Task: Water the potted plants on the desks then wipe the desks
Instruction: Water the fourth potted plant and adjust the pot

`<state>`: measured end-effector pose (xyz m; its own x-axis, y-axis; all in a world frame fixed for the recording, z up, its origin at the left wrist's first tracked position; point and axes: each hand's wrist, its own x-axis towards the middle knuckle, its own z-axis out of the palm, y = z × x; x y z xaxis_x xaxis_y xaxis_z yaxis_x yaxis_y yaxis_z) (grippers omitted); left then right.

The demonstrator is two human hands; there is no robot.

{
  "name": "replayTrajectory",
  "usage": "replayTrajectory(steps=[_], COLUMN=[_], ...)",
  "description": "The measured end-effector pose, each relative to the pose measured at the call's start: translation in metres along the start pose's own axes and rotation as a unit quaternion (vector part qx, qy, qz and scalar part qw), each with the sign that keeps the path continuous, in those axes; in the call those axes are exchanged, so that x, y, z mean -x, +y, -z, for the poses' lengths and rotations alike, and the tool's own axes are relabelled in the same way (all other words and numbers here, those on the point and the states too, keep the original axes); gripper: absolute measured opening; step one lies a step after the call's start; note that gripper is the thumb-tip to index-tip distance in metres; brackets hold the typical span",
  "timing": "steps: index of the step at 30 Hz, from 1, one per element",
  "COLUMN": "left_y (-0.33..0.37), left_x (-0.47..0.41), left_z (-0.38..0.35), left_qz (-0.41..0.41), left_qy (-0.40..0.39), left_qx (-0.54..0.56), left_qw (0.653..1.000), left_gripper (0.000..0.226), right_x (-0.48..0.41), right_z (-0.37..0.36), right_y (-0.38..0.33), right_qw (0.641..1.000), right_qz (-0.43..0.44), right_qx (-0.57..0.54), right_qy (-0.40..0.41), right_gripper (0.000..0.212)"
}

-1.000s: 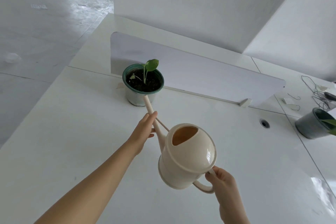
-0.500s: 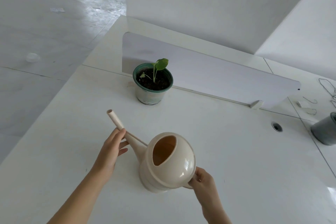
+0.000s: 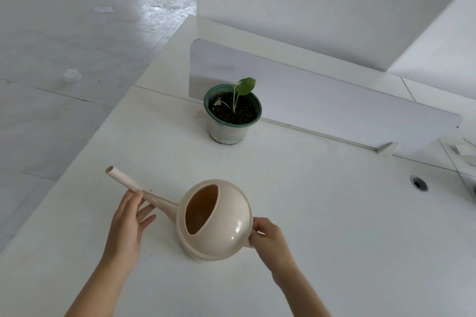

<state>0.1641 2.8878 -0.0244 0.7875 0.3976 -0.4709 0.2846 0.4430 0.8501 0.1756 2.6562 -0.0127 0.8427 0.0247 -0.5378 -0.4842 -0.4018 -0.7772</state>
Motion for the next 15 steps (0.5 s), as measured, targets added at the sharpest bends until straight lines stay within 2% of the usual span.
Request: replayTrajectory(steps=[2, 5, 7, 9, 12, 15], left_y=[0.001, 0.011, 0.026, 0.044, 0.066, 0.071], left_x=[0.002, 0.009, 0.019, 0.022, 0.006, -0.041], left_z=[0.001, 0.002, 0.002, -0.007, -0.043, -0.093], left_qz=[-0.004, -0.059, -0.121, -0.179, -0.191, -0.133], left_qy=[0.0, 0.05, 0.12, 0.147, 0.084, 0.017], left_qx=[-0.032, -0.173, -0.221, -0.206, -0.172, -0.221], left_qw=[0.999, 0.982, 0.96, 0.951, 0.963, 0.966], left_gripper=[0.042, 0.041, 0.044, 0.036, 0.024, 0.035], right_x=[-0.001, -0.01, -0.024, -0.046, -0.081, -0.114], right_z=[0.007, 0.024, 0.038, 0.048, 0.05, 0.039], right_y=[-0.005, -0.013, -0.021, -0.034, -0.061, -0.086], right_qw=[0.999, 0.998, 0.999, 0.998, 0.995, 0.992], right_qz=[0.0, 0.005, 0.016, 0.038, 0.064, 0.061], right_qx=[0.009, -0.008, -0.038, -0.044, -0.065, -0.09], right_qy=[-0.033, -0.069, -0.03, 0.019, 0.048, 0.058], right_gripper=[0.025, 0.022, 0.022, 0.031, 0.023, 0.036])
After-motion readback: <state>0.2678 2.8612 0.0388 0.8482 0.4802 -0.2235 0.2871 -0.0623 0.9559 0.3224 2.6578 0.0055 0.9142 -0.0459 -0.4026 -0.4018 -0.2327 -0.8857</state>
